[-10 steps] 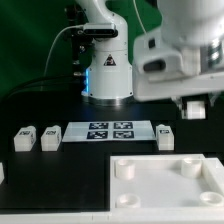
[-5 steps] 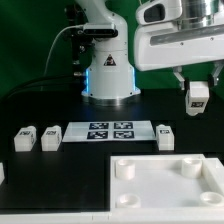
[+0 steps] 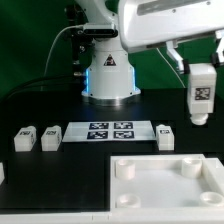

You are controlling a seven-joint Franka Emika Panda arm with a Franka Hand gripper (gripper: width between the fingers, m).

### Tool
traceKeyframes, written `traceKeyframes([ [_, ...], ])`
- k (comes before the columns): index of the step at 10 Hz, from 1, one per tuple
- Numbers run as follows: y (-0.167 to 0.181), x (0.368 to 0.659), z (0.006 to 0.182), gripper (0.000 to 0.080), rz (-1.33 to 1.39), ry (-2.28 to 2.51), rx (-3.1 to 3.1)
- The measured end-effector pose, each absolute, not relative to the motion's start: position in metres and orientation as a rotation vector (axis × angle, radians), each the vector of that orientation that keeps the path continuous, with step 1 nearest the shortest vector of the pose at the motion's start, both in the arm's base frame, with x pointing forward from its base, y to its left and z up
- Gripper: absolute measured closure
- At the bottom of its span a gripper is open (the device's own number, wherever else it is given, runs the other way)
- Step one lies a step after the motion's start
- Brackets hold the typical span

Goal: Assemble one leg

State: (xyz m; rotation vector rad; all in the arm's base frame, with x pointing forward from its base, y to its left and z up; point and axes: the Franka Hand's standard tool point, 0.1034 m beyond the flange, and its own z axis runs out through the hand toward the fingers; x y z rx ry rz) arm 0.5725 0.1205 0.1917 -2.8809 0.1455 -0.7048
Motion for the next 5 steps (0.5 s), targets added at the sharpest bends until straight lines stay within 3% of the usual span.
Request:
traceKeyframes([
  [5, 0.1206, 0.5725, 0.1883, 0.0504, -0.718, 0.137, -2.878],
])
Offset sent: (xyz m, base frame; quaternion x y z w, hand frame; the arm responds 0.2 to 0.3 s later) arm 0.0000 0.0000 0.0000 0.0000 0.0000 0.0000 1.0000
